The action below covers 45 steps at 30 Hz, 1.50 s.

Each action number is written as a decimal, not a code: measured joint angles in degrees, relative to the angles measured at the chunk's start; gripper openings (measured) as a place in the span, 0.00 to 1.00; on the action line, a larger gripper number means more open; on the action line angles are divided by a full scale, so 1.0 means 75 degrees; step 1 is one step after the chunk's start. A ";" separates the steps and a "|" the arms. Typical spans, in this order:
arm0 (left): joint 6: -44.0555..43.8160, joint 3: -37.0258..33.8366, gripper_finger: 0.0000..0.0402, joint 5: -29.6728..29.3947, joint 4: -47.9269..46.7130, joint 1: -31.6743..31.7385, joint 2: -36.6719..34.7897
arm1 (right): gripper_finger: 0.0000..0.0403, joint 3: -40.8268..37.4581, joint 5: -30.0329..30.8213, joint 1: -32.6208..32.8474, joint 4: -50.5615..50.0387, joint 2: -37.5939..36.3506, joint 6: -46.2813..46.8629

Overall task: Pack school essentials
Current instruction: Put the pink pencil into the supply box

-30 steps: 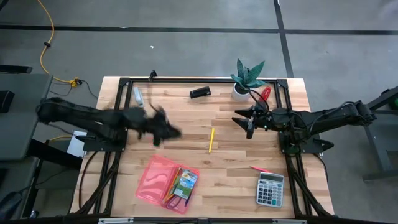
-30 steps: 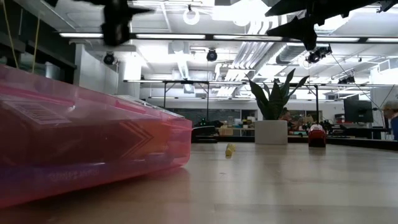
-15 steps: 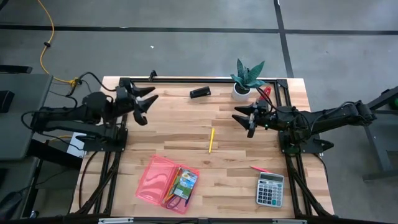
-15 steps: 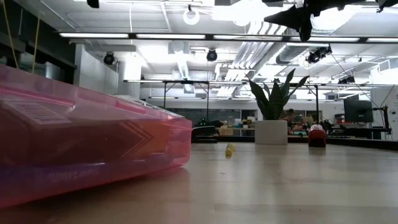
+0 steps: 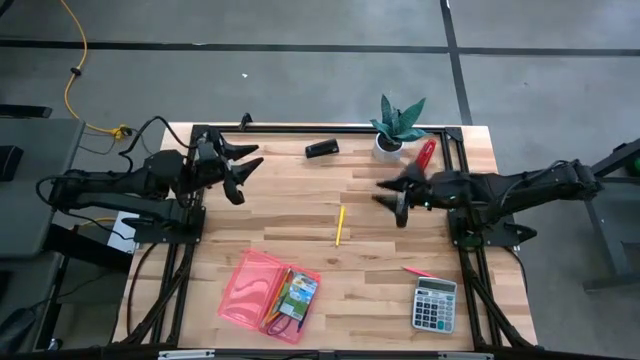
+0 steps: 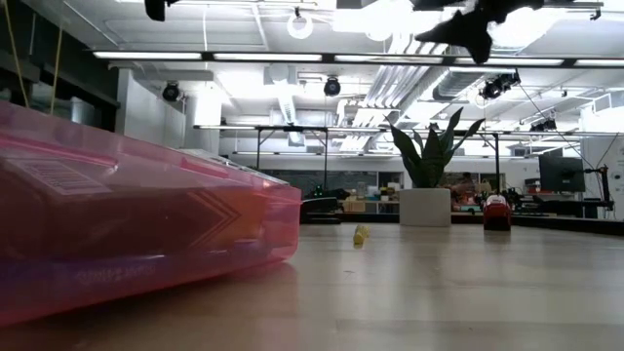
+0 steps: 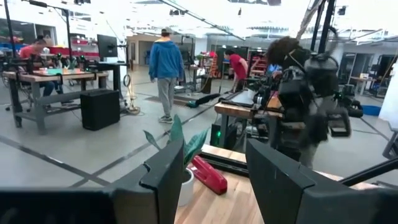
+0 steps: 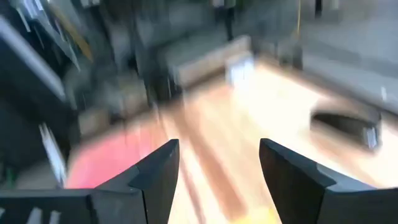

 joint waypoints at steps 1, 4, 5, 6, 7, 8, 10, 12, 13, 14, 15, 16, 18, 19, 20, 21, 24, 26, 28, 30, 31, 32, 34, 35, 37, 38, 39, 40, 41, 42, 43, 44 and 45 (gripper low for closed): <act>0.0000 0.0000 0.40 0.0000 0.0006 0.0000 0.0025 | 0.53 0.0320 -0.0144 0.0056 -0.0857 0.0188 0.0132; 0.0000 0.0000 0.40 0.0000 -0.0003 0.0000 0.0046 | 0.53 0.1162 -0.0748 0.0216 -0.3011 0.0823 0.0841; 0.0000 0.0000 0.40 0.0000 -0.0003 0.0000 0.0041 | 0.53 0.1366 -0.1075 0.0290 -0.3594 0.1045 0.1094; 0.0002 0.0000 0.40 0.0000 -0.0004 0.0000 0.0040 | 0.53 0.1515 -0.1392 0.0373 -0.4114 0.1281 0.1303; 0.0001 0.0000 0.40 0.0000 -0.0009 0.0000 0.0042 | 0.53 0.1586 -0.1751 0.0488 -0.4577 0.1511 0.1500; -0.0002 0.0000 0.40 0.0000 -0.0027 0.0000 0.0043 | 0.53 0.1611 -0.2058 0.0629 -0.4972 0.1733 0.1682; -0.0001 0.0000 0.40 -0.0030 -0.0029 0.0000 0.0041 | 0.53 0.1594 -0.2527 0.0917 -0.5440 0.2132 0.2101; -0.0004 0.0000 0.40 -0.0052 -0.0032 0.0000 0.0040 | 0.53 0.1449 -0.2844 0.1247 -0.5686 0.2522 0.2541; -0.0009 0.0000 0.40 -0.0052 -0.0032 0.0000 0.0043 | 0.53 0.1365 -0.2989 0.1409 -0.5779 0.2733 0.2762; -0.0007 0.0000 0.40 -0.0052 -0.0032 0.0000 0.0043 | 0.53 0.1314 -0.3099 0.1564 -0.5814 0.2944 0.2963; -0.0003 0.0000 0.40 -0.0052 -0.0032 0.0000 0.0040 | 0.53 0.1299 -0.3190 0.1716 -0.5790 0.3146 0.3130; -0.0003 0.0000 0.40 -0.0052 -0.0032 0.0000 0.0040 | 0.53 0.1296 -0.3263 0.1852 -0.5756 0.3334 0.3296; -0.0003 0.0000 0.40 -0.0054 -0.0032 0.0000 0.0043 | 0.53 0.1290 -0.3285 0.2095 -0.5775 0.3763 0.3555; -0.0003 0.0000 0.40 -0.0057 -0.0032 0.0000 0.0043 | 0.53 0.1287 -0.3312 0.2185 -0.5780 0.3968 0.3675; -0.0003 0.0000 0.40 -0.0060 -0.0032 0.0000 0.0042 | 0.53 0.1287 -0.3320 0.2259 -0.5780 0.4147 0.3821; -0.0003 0.0000 0.40 -0.0061 -0.0033 0.0000 0.0041 | 0.53 0.1287 -0.3364 0.2319 -0.5789 0.4320 0.3947; -0.0003 0.0000 0.40 -0.0061 -0.0032 0.0000 0.0043 | 0.53 0.1287 -0.3656 0.2456 -0.5783 0.4839 0.4058; -0.0006 0.0000 0.40 -0.0061 -0.0034 0.0000 0.0043 | 0.53 0.1287 -0.3803 0.2532 -0.5782 0.5138 0.4010; -0.0003 0.0000 0.40 -0.0064 -0.0035 0.0000 0.0043 | 0.53 0.1284 -0.3887 0.2571 -0.5786 0.5450 0.3946; -0.0011 0.0000 0.40 -0.0064 -0.0035 0.0000 0.0041 | 0.53 0.1284 -0.3961 0.2563 -0.5783 0.5696 0.3897; -0.0023 0.0000 0.40 -0.0065 -0.0035 0.0000 0.0043 | 0.53 0.1284 -0.3986 0.2563 -0.5786 0.5807 0.3827; -0.0023 0.0000 0.40 -0.0067 -0.0035 0.0000 0.0042 | 0.53 0.1284 -0.4018 0.2563 -0.5787 0.5899 0.3781; -0.0023 0.0000 0.40 -0.0067 -0.0035 0.0000 0.0041 | 0.53 0.1284 -0.4040 0.2560 -0.5768 0.6051 0.3761; -0.0023 0.0000 0.40 -0.0067 -0.0035 0.0000 0.0040 | 0.53 0.1288 -0.4047 0.2563 -0.5775 0.6117 0.3751; -0.0023 0.0000 0.40 -0.0067 -0.0035 0.0000 0.0040 | 0.52 0.1314 -0.4072 0.2556 -0.5775 0.6219 0.3745; -0.0023 0.0000 0.40 -0.0067 -0.0035 0.0000 0.0040 | 0.50 0.1317 -0.4098 0.2551 -0.5789 0.6273 0.3747; -0.0023 0.0000 0.40 -0.0067 -0.0036 0.0000 0.0043 | 0.48 0.1322 -0.4101 0.2552 -0.5789 0.6318 0.3748; -0.0019 0.0000 0.40 -0.0067 -0.0035 -0.0001 0.0040 | 0.46 0.1322 -0.4101 0.2554 -0.5783 0.6334 0.3748; -0.0013 0.0000 0.40 -0.0067 -0.0035 0.0000 0.0040 | 0.43 0.1319 -0.4101 0.2557 -0.5780 0.6337 0.3751; -0.0006 0.0000 0.40 -0.0067 -0.0035 0.0000 0.0040 | 0.39 0.1319 -0.4099 0.2557 -0.5780 0.6339 0.3749; -0.0009 0.0000 0.40 -0.0067 -0.0035 0.0000 0.0043 | 0.35 0.1316 -0.4095 0.2559 -0.5782 0.6338 0.3749; -0.0012 0.0000 0.40 -0.0070 -0.0035 0.0000 0.0042 | 0.31 0.1314 -0.4092 0.2558 -0.5790 0.6340 0.3748; -0.0007 0.0000 0.40 -0.0070 -0.0035 0.0000 0.0042 | 0.27 0.1314 -0.4088 0.2555 -0.5804 0.6341 0.3742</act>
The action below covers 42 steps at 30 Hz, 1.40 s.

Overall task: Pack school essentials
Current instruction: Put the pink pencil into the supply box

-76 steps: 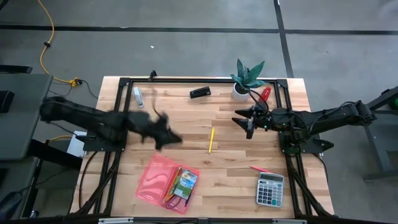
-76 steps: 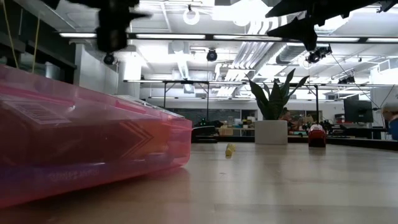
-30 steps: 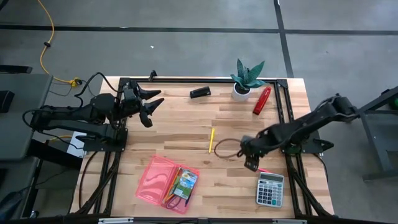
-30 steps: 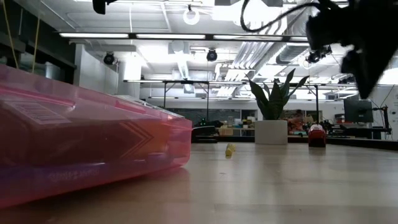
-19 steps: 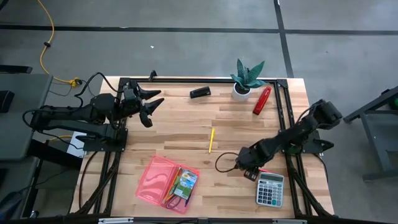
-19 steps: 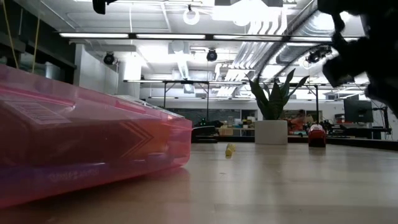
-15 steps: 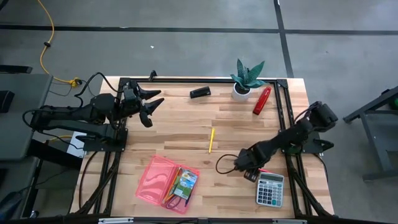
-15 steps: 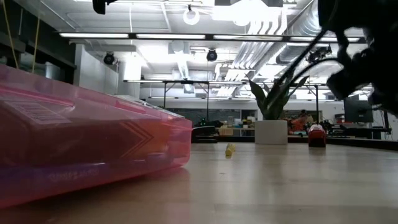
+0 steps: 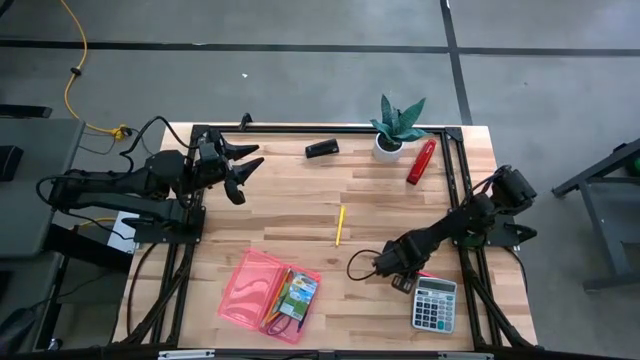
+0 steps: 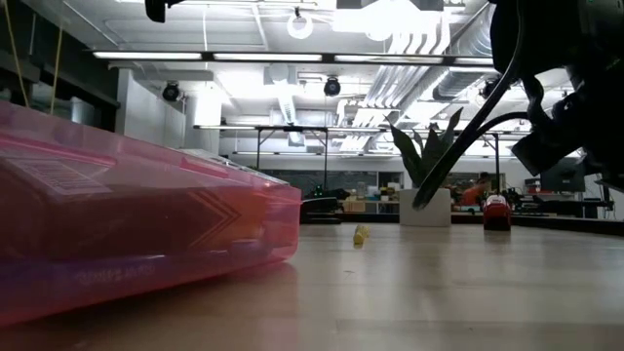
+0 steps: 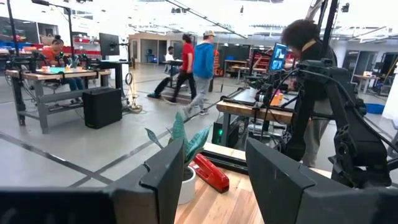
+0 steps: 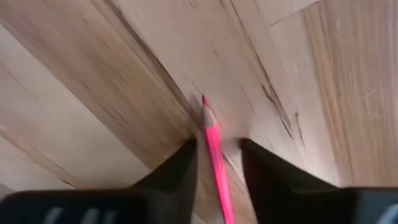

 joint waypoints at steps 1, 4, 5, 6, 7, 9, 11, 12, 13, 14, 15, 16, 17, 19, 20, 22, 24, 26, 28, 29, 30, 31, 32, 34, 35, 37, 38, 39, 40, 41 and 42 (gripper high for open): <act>0.0007 0.0000 0.40 0.0000 0.0000 -0.0001 -0.0002 | 0.22 -0.0001 0.0027 -0.0002 -0.0012 0.0003 -0.0047; 0.0008 0.0000 0.40 -0.0004 0.0000 0.0000 0.0000 | 0.08 -0.0006 0.0188 -0.0007 -0.0048 0.0005 -0.0221; 0.0007 0.0000 0.40 -0.0013 0.0000 0.0000 -0.0002 | 0.04 -0.0006 0.0211 -0.0021 -0.0066 0.0005 -0.0338; 0.0007 0.0000 0.40 -0.0023 0.0000 0.0000 -0.0002 | 0.03 -0.0009 0.0204 -0.0050 -0.0074 0.0005 -0.0479; 0.0009 0.0000 0.40 -0.0023 0.0000 0.0000 -0.0002 | 0.02 -0.0004 0.0188 -0.0087 -0.0096 -0.0002 -0.0597; 0.0007 0.0000 0.40 -0.0023 0.0000 0.0000 -0.0002 | 0.03 0.0065 0.0212 -0.0185 -0.0251 -0.0048 -0.0840; 0.0007 0.0000 0.40 -0.0023 0.0000 -0.0003 -0.0002 | 0.01 0.0111 0.0741 -0.0305 -0.0471 -0.0189 -0.1210; 0.0007 0.0000 0.40 -0.0023 0.0000 -0.0001 -0.0002 | 0.01 0.0138 0.1142 -0.0421 -0.0588 -0.0286 -0.1356; 0.0007 0.0000 0.40 -0.0021 0.0000 -0.0003 -0.0002 | 0.01 0.0186 0.1391 -0.0548 -0.0719 -0.0420 -0.1422; 0.0007 0.0000 0.40 -0.0023 0.0000 -0.0003 -0.0002 | 0.01 0.0228 0.1695 -0.0654 -0.0810 -0.0592 -0.1540; 0.0007 0.0000 0.40 -0.0020 0.0000 -0.0003 -0.0002 | 0.01 0.0262 0.1791 -0.0778 -0.0898 -0.0762 -0.1674; 0.0008 0.0000 0.40 -0.0022 0.0000 -0.0003 -0.0002 | 0.01 0.0262 0.1922 -0.0919 -0.0894 -0.0927 -0.1810; 0.0007 0.0000 0.40 -0.0020 0.0000 -0.0003 -0.0002 | 0.01 0.0262 0.2129 -0.1065 -0.0881 -0.1122 -0.1886; 0.0007 0.0000 0.40 -0.0020 0.0000 -0.0003 -0.0002 | 0.00 0.0259 0.2762 -0.1365 -0.0678 -0.1583 -0.2096; 0.0007 0.0000 0.40 -0.0020 0.0000 -0.0003 -0.0002 | 0.00 0.0256 0.3056 -0.1501 -0.0379 -0.1824 -0.2160; 0.0007 0.0000 0.40 -0.0020 0.0000 -0.0003 -0.0002 | 0.00 0.0131 0.3318 -0.1719 0.0455 -0.2310 -0.2181; 0.0001 0.0000 0.40 -0.0020 -0.0008 -0.0003 -0.0002 | 0.00 -0.0072 0.3452 -0.1939 0.1545 -0.2783 -0.2232; 0.0001 0.0000 0.40 -0.0020 -0.0012 -0.0003 -0.0002 | 0.00 -0.0319 0.3632 -0.2103 0.2849 -0.3189 -0.2437; -0.0020 0.0000 0.40 -0.0020 -0.0012 -0.0003 -0.0002 | 0.00 -0.0516 0.3657 -0.2230 0.4028 -0.3470 -0.2617; -0.0053 0.0000 0.40 -0.0020 -0.0017 -0.0003 -0.0002 | 0.00 -0.0574 0.3647 -0.2291 0.4451 -0.3559 -0.2723; -0.0122 0.0000 0.40 -0.0017 -0.0015 -0.0003 -0.0002 | 0.00 -0.0592 0.3629 -0.2354 0.4796 -0.3623 -0.2848; -0.0194 0.0000 0.40 -0.0015 -0.0015 -0.0003 -0.0002 | 0.00 -0.0591 0.3633 -0.2430 0.5105 -0.3673 -0.3025; -0.0273 0.0000 0.40 0.0001 -0.0020 -0.0003 -0.0001 | 0.00 -0.0571 0.3636 -0.2502 0.5393 -0.3707 -0.3181; -0.0397 0.0000 0.40 0.0013 -0.0012 -0.0003 0.0054 | 0.00 -0.0456 0.3595 -0.2646 0.5923 -0.3768 -0.3475; -0.0443 0.0000 0.40 0.0055 -0.0015 -0.0003 0.0096 | 0.00 -0.0381 0.3456 -0.2735 0.6172 -0.3789 -0.3651; -0.0473 0.0000 0.40 0.0204 -0.0023 -0.0002 0.0207 | 0.00 -0.0150 0.3197 -0.2883 0.6486 -0.3791 -0.4002; -0.0474 0.0000 0.40 0.0303 -0.0014 0.0000 0.0265 | 0.00 -0.0011 0.3096 -0.2949 0.6550 -0.3790 -0.4188; -0.0485 0.0000 0.40 0.0405 0.0002 0.0000 0.0329 | 0.00 0.0142 0.3037 -0.3001 0.6607 -0.3790 -0.4383; -0.0544 0.0000 0.40 0.0508 0.0014 0.0000 0.0391 | 0.00 0.0295 0.2968 -0.3049 0.6661 -0.3791 -0.4583; -0.0609 -0.0003 0.40 0.0625 0.0006 0.0000 0.0453 | 0.00 0.0430 0.2931 -0.3084 0.6682 -0.3793 -0.4767; -0.0675 -0.0003 0.40 0.0740 0.0009 0.0000 0.0514 | 0.00 0.0549 0.2920 -0.3121 0.6664 -0.3793 -0.4924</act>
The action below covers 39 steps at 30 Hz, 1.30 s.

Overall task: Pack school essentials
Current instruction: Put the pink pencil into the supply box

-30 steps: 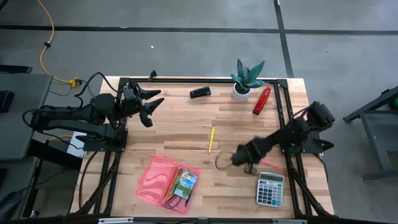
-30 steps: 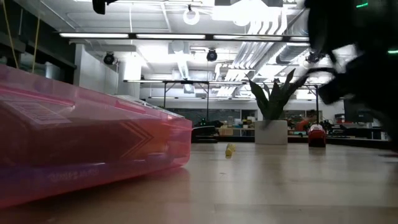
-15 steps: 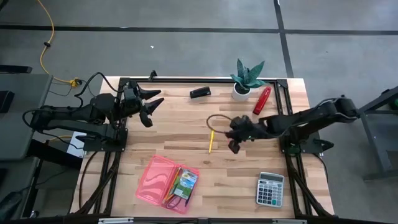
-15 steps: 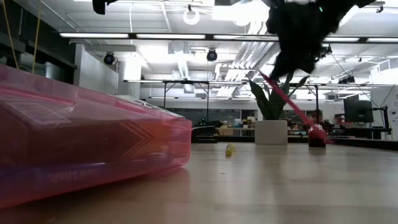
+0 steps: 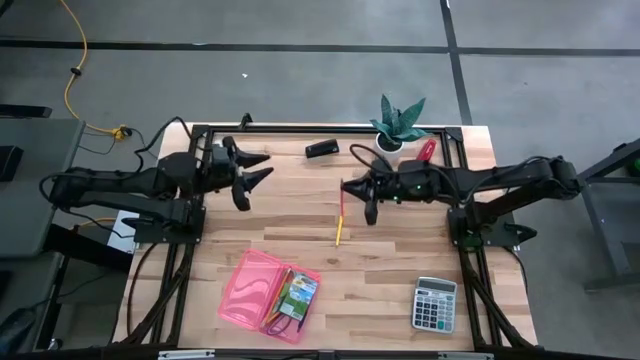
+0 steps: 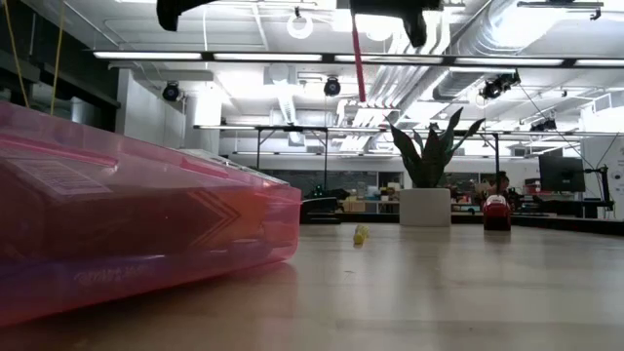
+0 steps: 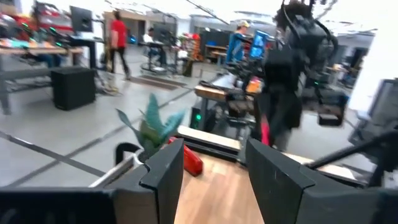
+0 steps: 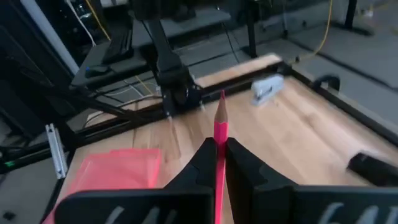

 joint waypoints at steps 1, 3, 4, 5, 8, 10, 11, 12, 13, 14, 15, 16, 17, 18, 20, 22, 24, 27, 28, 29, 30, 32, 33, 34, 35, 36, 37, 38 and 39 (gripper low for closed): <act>-0.0061 0.0000 0.40 0.0086 0.0000 0.0000 0.0054 | 0.00 0.0097 -0.0015 -0.0018 -0.0047 0.0000 -0.0132; -0.0131 0.0000 0.40 0.0257 0.0000 0.0000 0.0135 | 0.00 0.0229 -0.0016 -0.0055 -0.0073 0.0000 -0.0282; -0.0141 0.0000 0.40 0.0306 0.0002 0.0000 0.0167 | 0.00 0.0255 -0.0016 -0.0063 -0.0058 0.0000 -0.0320; -0.0141 0.0000 0.40 0.0339 0.0004 0.0000 0.0186 | 0.00 0.0262 -0.0016 -0.0063 -0.0058 0.0000 -0.0335; -0.0206 0.0000 0.40 0.0353 0.0009 0.0000 0.0186 | 0.00 0.0262 -0.0019 -0.0060 -0.0103 0.0000 -0.0330; -0.0251 0.0000 0.40 0.0353 0.0012 0.0000 0.0186 | 0.00 0.0262 -0.0019 -0.0060 -0.0101 0.0000 -0.0325; -0.0254 0.0000 0.40 0.0353 0.0012 0.0000 0.0186 | 0.00 0.0262 -0.0022 -0.0060 -0.0102 0.0000 -0.0325; -0.0256 0.0000 0.40 0.0353 0.0012 0.0000 0.0183 | 0.00 0.0262 -0.0022 -0.0060 -0.0097 0.0000 -0.0329; -0.0257 0.0000 0.40 0.0353 0.0012 0.0000 0.0180 | 0.00 0.0262 -0.0022 -0.0061 -0.0085 0.0000 -0.0330; -0.0255 0.0000 0.40 0.0350 0.0012 0.0000 0.0180 | 0.00 0.0262 -0.0022 -0.0063 -0.0073 0.0000 -0.0330; -0.0254 0.0000 0.40 0.0350 0.0012 0.0000 0.0183 | 0.00 0.0262 -0.0023 -0.0063 -0.0060 0.0000 -0.0330; -0.0254 0.0000 0.40 0.0350 0.0012 0.0000 0.0183 | 0.00 0.0262 -0.0025 -0.0060 -0.0045 0.0000 -0.0330; -0.0256 0.0000 0.40 0.0350 0.0012 0.0000 0.0183 | 0.00 0.0262 -0.0025 -0.0060 -0.0045 0.0000 -0.0330; -0.0256 0.0000 0.40 0.0349 0.0012 0.0000 0.0183 | 0.00 0.0262 -0.0025 -0.0060 -0.0045 0.0000 -0.0323; -0.0257 0.0000 0.40 0.0347 0.0012 0.0000 0.0183 | 0.00 0.0262 -0.0028 -0.0060 -0.0045 0.0000 -0.0307; -0.0256 0.0000 0.40 0.0344 0.0012 0.0000 0.0183 | 0.00 0.0262 -0.0029 -0.0060 -0.0047 0.0000 -0.0332; -0.0257 0.0000 0.40 0.0360 0.0010 -0.0003 0.0183 | 0.00 0.0262 -0.0031 -0.0060 -0.0045 0.0000 -0.0351; -0.0334 0.0003 0.40 0.0538 0.0057 -0.0003 0.0394 | 0.00 0.0262 -0.0028 -0.0060 0.0005 0.0056 -0.0405; -0.0453 0.0003 0.40 0.0551 0.0061 -0.0011 0.0550 | 0.00 0.0262 -0.0030 -0.0060 0.0082 0.0115 -0.0412; -0.0593 0.0003 0.41 0.0561 0.0062 -0.0034 0.0719 | 0.00 0.0262 -0.0034 -0.0060 0.0177 0.0175 -0.0409; -0.0711 0.0001 0.42 0.0592 0.0083 -0.0069 0.0944 | 0.00 0.0262 -0.0067 -0.0060 0.0340 0.0252 -0.0404; -0.0859 -0.0012 0.44 0.0787 0.0446 -0.0145 0.1440 | 0.00 0.0262 -0.0276 -0.0060 0.0846 0.0429 -0.0405; -0.0916 -0.0007 0.45 0.0912 0.0792 -0.0196 0.1714 | 0.00 0.0262 -0.0381 -0.0060 0.1064 0.0518 -0.0412; -0.0950 -0.0004 0.47 0.1037 0.1143 -0.0246 0.1993 | 0.00 0.0262 -0.0499 -0.0060 0.1331 0.0627 -0.0412; -0.0991 0.0008 0.49 0.1150 0.1482 -0.0281 0.2273 | 0.00 0.0262 -0.0610 -0.0063 0.1520 0.0707 -0.0407; -0.1023 0.0031 0.51 0.1241 0.1707 -0.0313 0.2537 | 0.00 0.0262 -0.0695 -0.0060 0.1651 0.0760 -0.0401; -0.1062 0.0115 0.53 0.1286 0.1837 -0.0322 0.2793 | 0.00 0.0262 -0.0708 -0.0060 0.1766 0.0796 -0.0398; -0.1103 0.0252 0.55 0.1359 0.1894 -0.0325 0.3022 | 0.00 0.0262 -0.0736 -0.0060 0.1852 0.0818 -0.0393; -0.1127 0.0381 0.57 0.1397 0.1903 -0.0323 0.3203 | 0.00 0.0262 -0.0756 -0.0060 0.1869 0.0819 -0.0392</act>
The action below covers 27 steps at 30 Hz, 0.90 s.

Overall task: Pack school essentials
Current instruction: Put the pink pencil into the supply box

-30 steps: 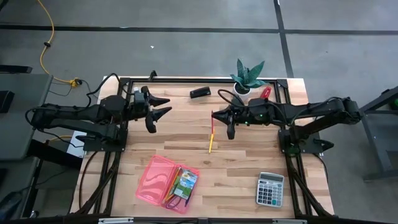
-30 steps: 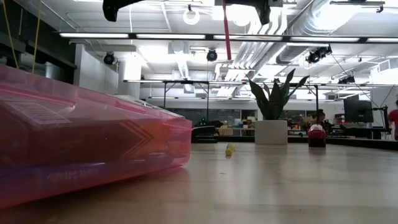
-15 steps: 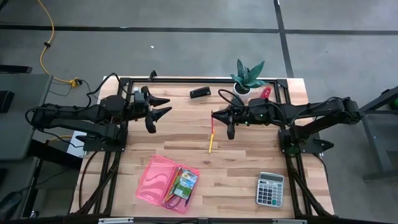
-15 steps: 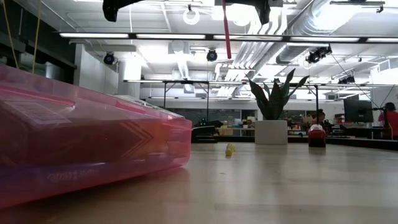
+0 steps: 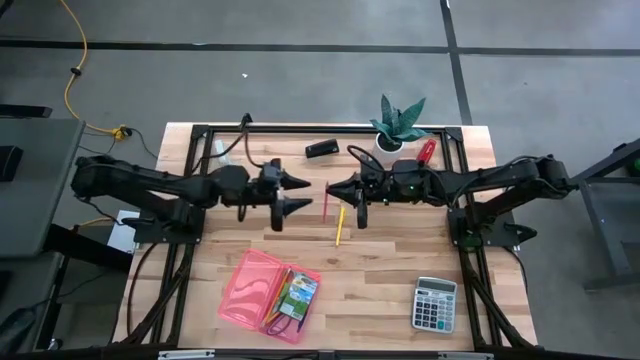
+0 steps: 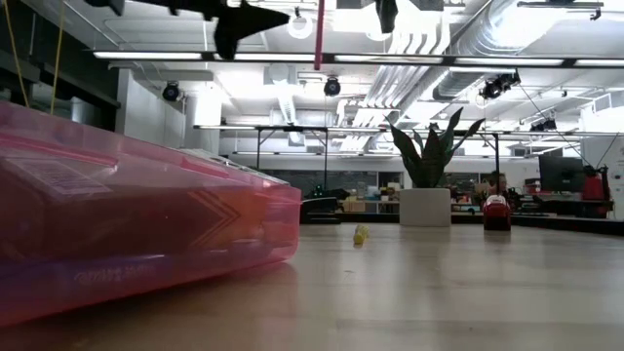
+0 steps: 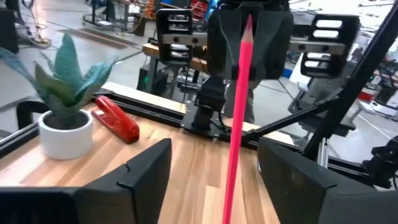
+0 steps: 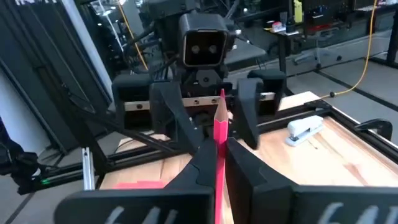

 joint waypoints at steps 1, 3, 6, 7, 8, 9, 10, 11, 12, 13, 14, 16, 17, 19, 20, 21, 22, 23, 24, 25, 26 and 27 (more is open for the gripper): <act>-0.0010 0.0149 0.58 0.0121 0.0014 0.0002 0.0183 | 0.00 0.0000 -0.0002 0.0000 0.0006 0.0000 0.0001; 0.0001 0.0466 0.62 0.0386 0.0035 0.0008 0.0555 | 0.00 0.0000 0.0000 0.0000 0.0070 0.0000 -0.0009; 0.0007 0.0924 0.66 0.0480 -0.0014 0.0002 0.1127 | 0.00 0.0000 -0.0069 0.0000 0.0257 0.0000 -0.0020; 0.0007 0.1055 0.67 0.0493 -0.0023 0.0002 0.1283 | 0.00 0.0000 -0.0078 0.0000 0.0329 0.0000 -0.0020; 0.0005 0.1169 0.67 0.0502 -0.0031 0.0012 0.1412 | 0.00 0.0000 -0.0082 0.0000 0.0416 0.0000 -0.0026; 0.0007 0.1293 0.68 0.0503 -0.0019 0.0025 0.1547 | 0.00 0.0000 -0.0083 0.0000 0.0516 0.0000 -0.0059; 0.0010 0.1393 0.68 0.0530 0.0007 0.0025 0.1659 | 0.00 0.0000 -0.0082 0.0000 0.0585 0.0000 -0.0086; 0.0007 0.1450 0.68 0.0601 -0.0017 0.0034 0.1740 | 0.00 0.0000 -0.0082 0.0000 0.0616 0.0000 -0.0116; 0.0005 0.1506 0.68 0.0644 -0.0029 0.0035 0.1807 | 0.00 0.0000 -0.0081 0.0000 0.0624 0.0000 -0.0140; 0.0004 0.1557 0.67 0.0656 -0.0029 0.0033 0.1850 | 0.00 0.0000 -0.0082 0.0000 0.0634 0.0000 -0.0152; 0.0007 0.1580 0.66 0.0674 -0.0025 0.0030 0.1855 | 0.00 0.0000 -0.0079 0.0000 0.0644 0.0000 -0.0163; 0.0005 0.1595 0.62 0.0705 0.0006 0.0022 0.1850 | 0.00 0.0000 -0.0081 0.0000 0.0659 0.0000 -0.0166; 0.0007 0.1594 0.59 0.0735 -0.0028 0.0022 0.1850 | 0.00 0.0000 -0.0079 -0.0014 0.0659 0.0000 -0.0183; 0.0007 0.1586 0.50 0.0740 -0.0118 0.0025 0.1815 | 0.00 0.0000 -0.0079 -0.0037 0.0716 0.0000 -0.0223; 0.0010 0.1586 0.44 0.0732 -0.0111 0.0025 0.1792 | 0.00 0.0000 -0.0078 -0.0050 0.0756 0.0000 -0.0226; 0.0040 0.1589 0.37 0.0722 -0.0073 0.0025 0.1780 | 0.00 0.0000 -0.0079 -0.0082 0.0792 0.0000 -0.0226; 0.0060 0.1592 0.31 0.0719 -0.0073 0.0028 0.1775 | 0.00 0.0000 -0.0079 -0.0097 0.0806 0.0000 -0.0224; 0.0081 0.1592 0.24 0.0709 -0.0083 0.0031 0.1775 | 0.00 0.0000 -0.0079 -0.0117 0.0820 0.0000 -0.0225; 0.0135 0.1589 0.17 0.0708 -0.0107 0.0031 0.1777 | 0.00 0.0000 -0.0079 -0.0137 0.0825 0.0000 -0.0224; 0.0215 0.1589 0.09 0.0705 -0.0108 0.0029 0.1777 | 0.00 0.0000 -0.0082 -0.0152 0.0828 0.0000 -0.0224; 0.0270 0.1589 0.05 0.0699 -0.0108 0.0028 0.1777 | 0.00 0.0000 -0.0114 -0.0168 0.0833 0.0000 -0.0219; 0.0273 0.1589 0.03 0.0698 -0.0108 0.0031 0.1777 | 0.00 0.0000 -0.0125 -0.0177 0.0834 0.0000 -0.0224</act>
